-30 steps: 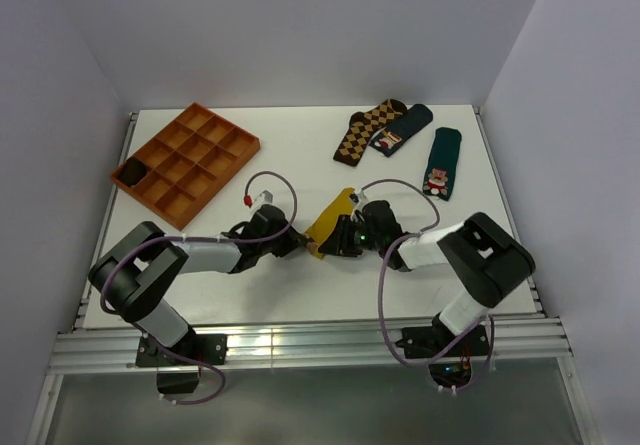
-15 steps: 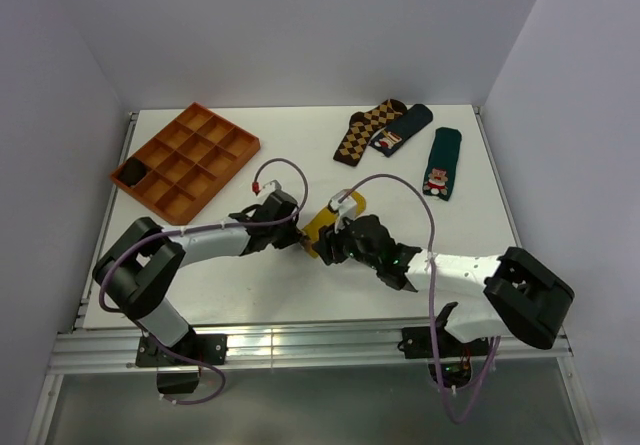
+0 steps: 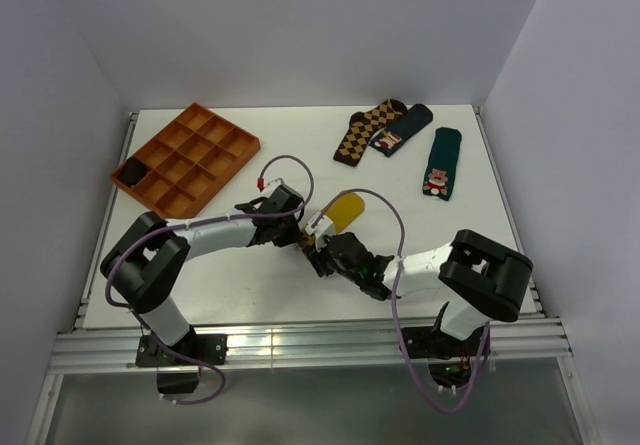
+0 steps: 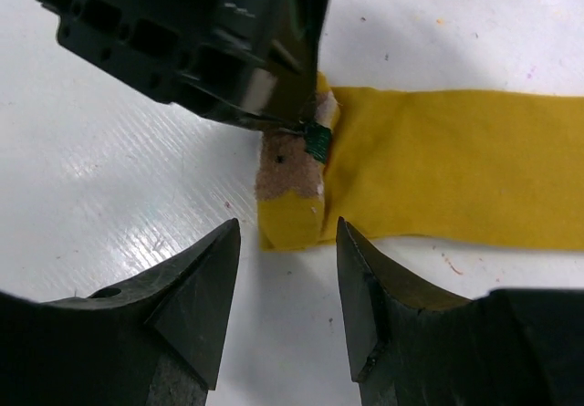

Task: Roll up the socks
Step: Roll the sock at the center of the board.

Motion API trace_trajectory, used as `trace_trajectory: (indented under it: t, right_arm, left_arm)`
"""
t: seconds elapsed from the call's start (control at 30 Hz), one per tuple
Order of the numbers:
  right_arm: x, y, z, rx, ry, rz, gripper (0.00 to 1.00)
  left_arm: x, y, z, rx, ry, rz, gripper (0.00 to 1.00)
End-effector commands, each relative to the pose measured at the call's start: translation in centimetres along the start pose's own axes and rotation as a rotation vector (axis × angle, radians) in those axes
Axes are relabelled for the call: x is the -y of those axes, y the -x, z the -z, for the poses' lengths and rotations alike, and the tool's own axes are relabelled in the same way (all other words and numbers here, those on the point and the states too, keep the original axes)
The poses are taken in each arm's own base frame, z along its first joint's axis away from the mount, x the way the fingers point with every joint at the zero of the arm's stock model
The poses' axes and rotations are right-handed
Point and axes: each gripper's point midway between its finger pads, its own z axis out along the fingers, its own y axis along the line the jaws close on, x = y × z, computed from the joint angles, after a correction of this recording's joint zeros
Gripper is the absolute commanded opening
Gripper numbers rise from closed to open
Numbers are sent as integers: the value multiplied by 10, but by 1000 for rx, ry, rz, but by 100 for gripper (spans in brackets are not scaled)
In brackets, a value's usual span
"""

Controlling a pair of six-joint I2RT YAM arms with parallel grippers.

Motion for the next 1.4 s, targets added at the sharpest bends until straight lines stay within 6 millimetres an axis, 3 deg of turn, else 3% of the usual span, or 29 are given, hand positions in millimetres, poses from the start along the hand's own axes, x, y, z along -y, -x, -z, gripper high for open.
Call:
trace_trajectory:
  t: [0.0,0.4,0.6,0.77,0.97,1.0,1.2,1.37]
  right_arm:
    - [-5,34,-10,106,-25,49,54]
    - [-9,19,-27,52,-60,89,51]
    - [-14,-2,-29,-9,-68,86,38]
    - [-14,-17,-27,-47,-89,61,20]
    - [-18,-25,-22,-72,-52,0,1]
    - [-19,-25,-21,-72,-45,-33,0]
    - [-18,-32,-17,-116,44,-179,0]
    - [-26,-25,-15,-156,195,-340,0]
  left_arm:
    - [-3,-7,-2,-40,27,-42,0]
    - [-1,-9,-3,-56,25,-50,0]
    - [0,-11,-3,-64,18,-36,1]
    - [6,-10,-2,-65,-10,-15,5]
    - [6,-2,7,-33,-56,61,28]
    - [6,3,8,-19,-66,74,37]
    - [-2,26,29,64,-127,174,62]
    - [-3,40,43,140,-201,238,70]
